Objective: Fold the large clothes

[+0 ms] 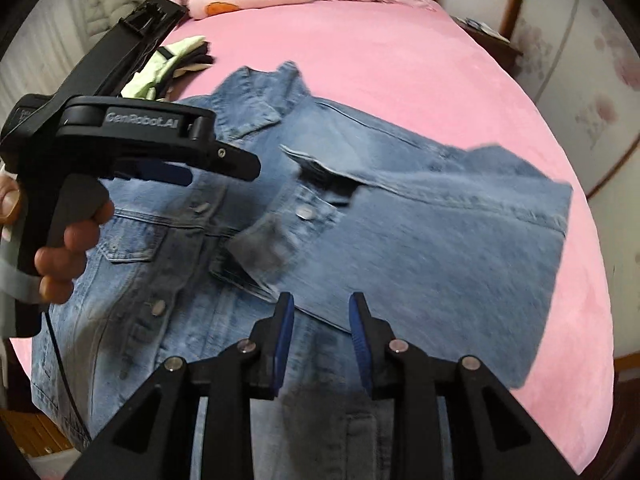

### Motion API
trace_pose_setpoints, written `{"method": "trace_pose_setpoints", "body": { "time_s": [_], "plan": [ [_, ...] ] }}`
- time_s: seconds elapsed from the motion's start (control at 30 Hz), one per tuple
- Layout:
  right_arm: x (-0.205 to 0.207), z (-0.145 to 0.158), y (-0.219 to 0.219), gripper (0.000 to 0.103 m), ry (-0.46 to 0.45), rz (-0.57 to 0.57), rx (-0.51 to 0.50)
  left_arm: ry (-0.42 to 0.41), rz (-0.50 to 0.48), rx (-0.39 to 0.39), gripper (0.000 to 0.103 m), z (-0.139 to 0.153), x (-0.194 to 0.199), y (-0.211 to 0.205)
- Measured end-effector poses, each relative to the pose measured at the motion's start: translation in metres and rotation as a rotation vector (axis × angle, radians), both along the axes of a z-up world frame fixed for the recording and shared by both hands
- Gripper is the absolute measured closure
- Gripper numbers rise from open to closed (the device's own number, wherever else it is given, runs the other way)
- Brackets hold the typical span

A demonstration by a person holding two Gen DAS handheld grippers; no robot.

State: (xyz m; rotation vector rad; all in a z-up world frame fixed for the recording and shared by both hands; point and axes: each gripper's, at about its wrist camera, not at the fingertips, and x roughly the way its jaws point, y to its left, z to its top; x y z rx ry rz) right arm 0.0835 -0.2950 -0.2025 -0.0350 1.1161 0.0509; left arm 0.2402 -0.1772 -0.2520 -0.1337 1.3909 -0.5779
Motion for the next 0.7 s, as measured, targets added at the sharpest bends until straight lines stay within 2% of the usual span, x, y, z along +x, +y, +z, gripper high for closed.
{"method": "trace_pose_setpoints", "body": {
  "time_s": [0.03, 0.07, 0.23, 0.27, 0.33, 0.7],
  "plan": [
    [0.001, -0.002, -0.004, 0.074, 0.004, -0.012, 0.005, 0.002, -0.016, -0.001, 0.034, -0.001, 0.0, -0.007],
    [0.0, -0.004, -0.009, 0.074, 0.007, -0.028, 0.012, 0.003, -0.038, 0.002, 0.037, -0.003, 0.001, -0.016],
    [-0.006, -0.007, -0.026, 0.074, 0.003, -0.055, 0.029, -0.014, -0.069, 0.04, 0.039, -0.016, 0.006, -0.043],
    [-0.007, -0.007, -0.028, 0.074, 0.003, -0.057, 0.029, -0.013, -0.067, 0.041, 0.042, -0.019, 0.007, -0.047],
    [-0.009, -0.009, -0.034, 0.074, 0.006, -0.066, 0.037, -0.006, -0.068, 0.043, 0.058, -0.026, 0.01, -0.05],
    [-0.019, -0.023, -0.065, 0.074, 0.035, -0.12, 0.061, -0.009, -0.052, 0.056, 0.067, -0.048, 0.014, -0.063]
  ]
}}
